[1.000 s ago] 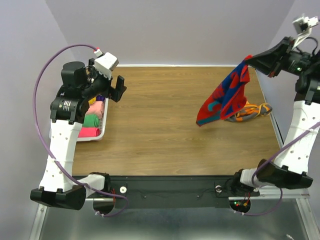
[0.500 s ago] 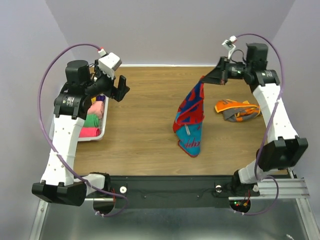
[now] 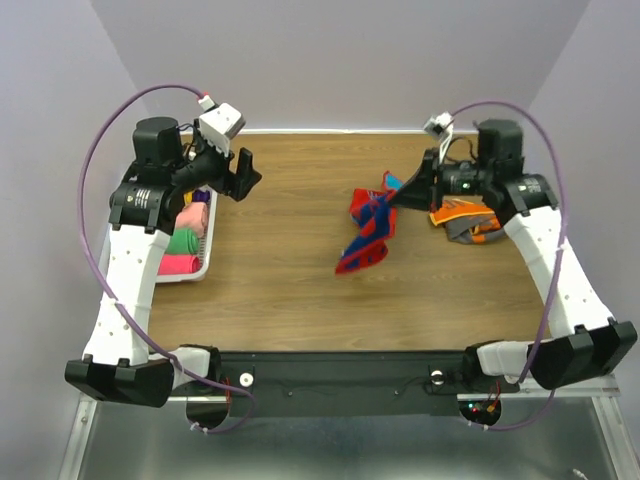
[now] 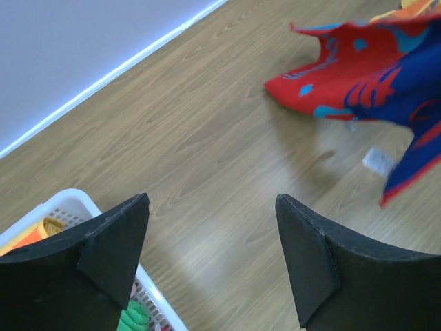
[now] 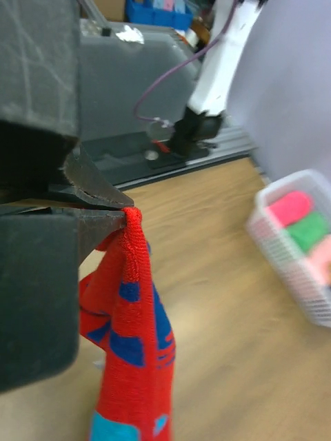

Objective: Roll the towels
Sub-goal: Move the towel to the center of the board

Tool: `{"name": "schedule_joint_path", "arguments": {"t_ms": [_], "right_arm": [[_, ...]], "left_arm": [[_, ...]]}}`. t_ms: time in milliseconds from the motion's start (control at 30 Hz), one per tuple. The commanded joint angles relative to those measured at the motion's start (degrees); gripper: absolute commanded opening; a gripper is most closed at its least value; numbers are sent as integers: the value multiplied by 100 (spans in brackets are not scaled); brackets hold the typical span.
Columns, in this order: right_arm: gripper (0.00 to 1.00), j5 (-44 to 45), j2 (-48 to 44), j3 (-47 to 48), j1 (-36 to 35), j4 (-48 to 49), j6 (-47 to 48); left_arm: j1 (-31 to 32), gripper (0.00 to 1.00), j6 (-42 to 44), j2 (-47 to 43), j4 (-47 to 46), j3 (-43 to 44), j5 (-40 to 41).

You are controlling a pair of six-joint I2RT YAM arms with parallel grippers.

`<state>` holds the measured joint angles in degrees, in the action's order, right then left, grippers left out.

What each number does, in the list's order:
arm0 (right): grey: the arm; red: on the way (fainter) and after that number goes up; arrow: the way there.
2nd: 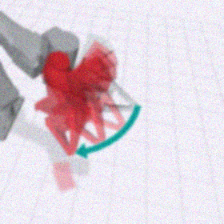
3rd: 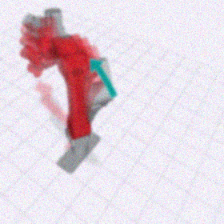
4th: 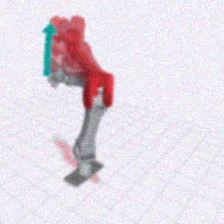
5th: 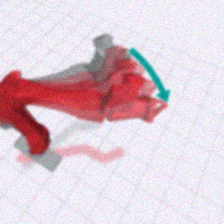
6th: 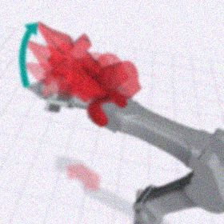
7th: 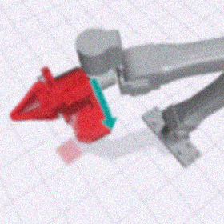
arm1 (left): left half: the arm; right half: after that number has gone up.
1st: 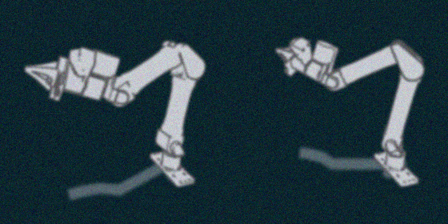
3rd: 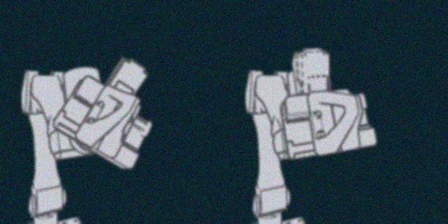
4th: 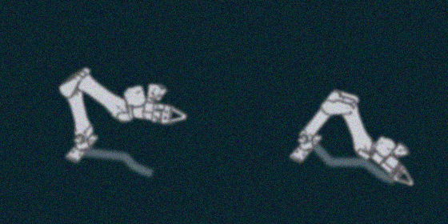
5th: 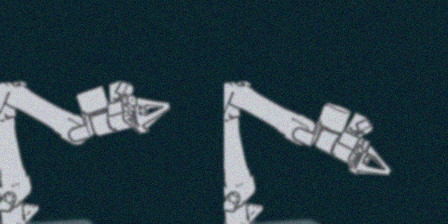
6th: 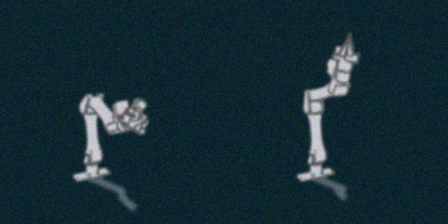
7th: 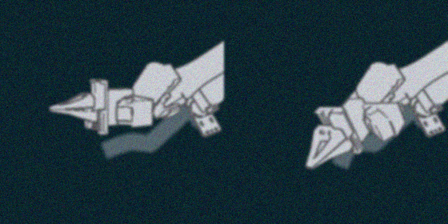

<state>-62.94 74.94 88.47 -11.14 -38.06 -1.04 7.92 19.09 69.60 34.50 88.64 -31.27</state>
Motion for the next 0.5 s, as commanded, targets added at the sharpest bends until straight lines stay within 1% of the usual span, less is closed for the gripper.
{"name": "schedule_joint_path", "arguments": {"t_ms": [0, 33, 67, 100, 167, 200, 233, 267, 300, 333, 367, 433, 467], "right_arm": [[0, 545, -40, -1134, -169, 165, 360], [0, 589, -101, -1347, -196, 464, 159], [1, 790, -154, -1550, -292, 806, -131], [1, 922, -216, -1778, -354, 1523, -629], [1, 1255, -155, -2243, -511, 2221, -1124], [1, 1379, 80, -2324, -765, 2746, -1536], [1, 1529, 230, -2369, -933, 2943, -1705], [1, 1678, 432, -2421, -1308, 3163, -2011], [1, 1801, 617, -2430, -1512, 3495, -2154], [1, 1968, 1019, -2448, -1706, 3699, -2285], [1, 2117, 1206, -2396, -2108, 3892, -2443], [1, 2417, 1636, -2229, -2471, 4210, -2515], [1, 2505, 2038, -2150, -2612, 4341, -2559]], "left_arm": [[51, 81, 262, -87, -13, -170, -694], [165, 81, 218, -227, -109, -555, -749], [270, 81, 226, -298, -215, -750, -749], [376, 80, 227, -437, -416, -1143, -645], [665, 78, 209, -526, -567, -1453, -548], [719, 77, 200, -553, -637, -1672, -495], [728, 76, 165, -562, -646, -1753, -512], [728, 74, 78, -562, -664, -1823, -547], [728, 72, 51, -562, -664, -1885, -547], [728, 72, 25, -588, -673, -1946, -547], [719, 72, -28, -606, -690, -1964, -504], [676, 70, -238, -615, -743, -1947, -311], [615, 69, -335, -615, -760, -1930, -266]]}}
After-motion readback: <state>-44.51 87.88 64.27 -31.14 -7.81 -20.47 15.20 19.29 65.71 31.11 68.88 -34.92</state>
